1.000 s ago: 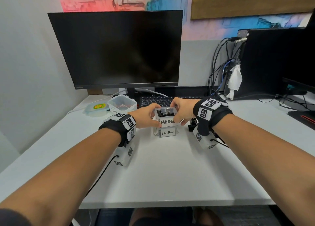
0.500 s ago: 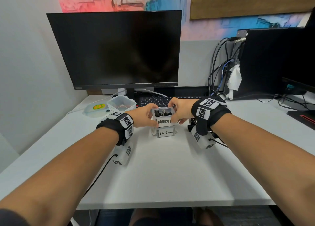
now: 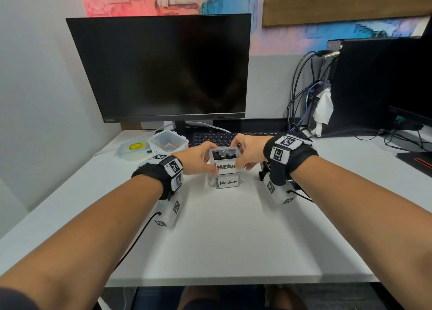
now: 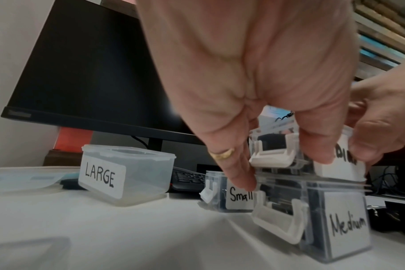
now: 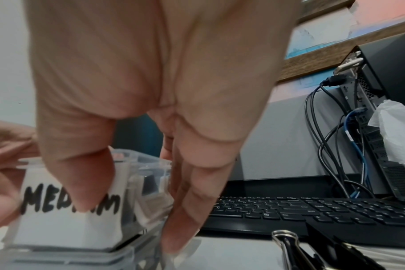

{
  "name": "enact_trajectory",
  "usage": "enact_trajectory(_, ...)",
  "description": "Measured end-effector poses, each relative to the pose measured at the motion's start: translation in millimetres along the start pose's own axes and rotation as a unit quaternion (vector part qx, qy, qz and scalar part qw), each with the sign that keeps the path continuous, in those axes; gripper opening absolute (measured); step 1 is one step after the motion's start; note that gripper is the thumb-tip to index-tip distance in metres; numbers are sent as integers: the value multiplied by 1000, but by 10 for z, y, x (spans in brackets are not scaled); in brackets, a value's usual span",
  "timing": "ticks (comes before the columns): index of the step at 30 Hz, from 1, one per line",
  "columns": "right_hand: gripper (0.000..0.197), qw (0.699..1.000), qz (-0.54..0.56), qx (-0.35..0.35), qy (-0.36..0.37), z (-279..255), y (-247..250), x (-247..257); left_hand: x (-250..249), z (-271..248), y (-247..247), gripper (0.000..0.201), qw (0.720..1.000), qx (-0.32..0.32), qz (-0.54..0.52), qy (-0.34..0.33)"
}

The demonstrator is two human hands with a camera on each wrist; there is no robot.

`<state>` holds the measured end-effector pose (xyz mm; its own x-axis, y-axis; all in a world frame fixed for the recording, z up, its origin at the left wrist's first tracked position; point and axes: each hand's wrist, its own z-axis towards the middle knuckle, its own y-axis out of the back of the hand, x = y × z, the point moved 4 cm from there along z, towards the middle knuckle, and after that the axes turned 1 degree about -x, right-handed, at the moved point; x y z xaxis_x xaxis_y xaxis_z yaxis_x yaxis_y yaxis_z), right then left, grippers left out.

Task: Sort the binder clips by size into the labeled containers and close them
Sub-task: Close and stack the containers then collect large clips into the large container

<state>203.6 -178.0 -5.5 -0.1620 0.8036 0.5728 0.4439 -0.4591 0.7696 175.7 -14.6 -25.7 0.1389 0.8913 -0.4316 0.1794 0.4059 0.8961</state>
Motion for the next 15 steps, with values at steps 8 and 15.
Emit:
enact_trajectory(8,57,1000,1,-4,2,24,-34,-2,61,51,-34,69,999,22,-37,13)
enact_trajectory(15,58,1000,17,1,-8,32,-14,-27,35,29,-26,70,999,17,-29,-1)
